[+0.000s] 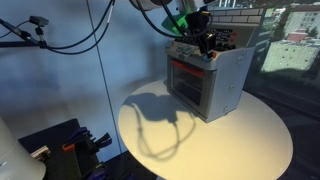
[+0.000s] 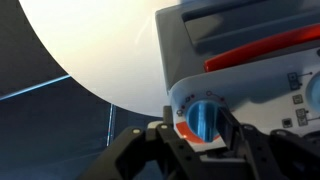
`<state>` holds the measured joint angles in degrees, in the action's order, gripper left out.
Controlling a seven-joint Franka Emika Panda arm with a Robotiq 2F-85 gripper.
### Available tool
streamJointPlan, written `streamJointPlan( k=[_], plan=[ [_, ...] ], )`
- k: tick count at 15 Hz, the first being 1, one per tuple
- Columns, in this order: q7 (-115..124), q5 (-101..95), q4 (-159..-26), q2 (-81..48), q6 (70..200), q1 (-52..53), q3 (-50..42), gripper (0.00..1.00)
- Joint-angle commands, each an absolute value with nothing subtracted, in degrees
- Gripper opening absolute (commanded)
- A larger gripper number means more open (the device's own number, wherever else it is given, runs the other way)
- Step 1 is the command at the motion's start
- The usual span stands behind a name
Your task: Turn the second right switch to the right
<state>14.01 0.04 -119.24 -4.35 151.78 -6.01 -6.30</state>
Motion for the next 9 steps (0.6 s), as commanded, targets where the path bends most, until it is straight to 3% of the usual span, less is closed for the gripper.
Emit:
streamJointPlan(
  k=[1, 2, 3, 4, 6, 8, 9],
  plan=[
    [13.4, -0.8, -117.7, -5.3, 152.3, -5.9, -6.6, 0.44],
    [13.4, -0.8, -117.6, -5.3, 152.3, -5.9, -6.6, 0.42],
    [13.4, -0.8, -117.5, -5.4, 152.3, -5.8, -6.6, 0.29],
    [13.4, -0.7, -117.4, -5.4, 152.3, -5.8, -6.6, 0.30],
    [13.3, -0.6, -117.2, -5.5, 152.2, -5.7, -6.5, 0.20],
    [13.2, -0.5, -117.1, -5.6, 152.2, -5.6, -6.5, 0.22],
    [13.2, -0.6, -117.1, -5.6, 152.2, -5.6, -6.5, 0.19]
  ],
)
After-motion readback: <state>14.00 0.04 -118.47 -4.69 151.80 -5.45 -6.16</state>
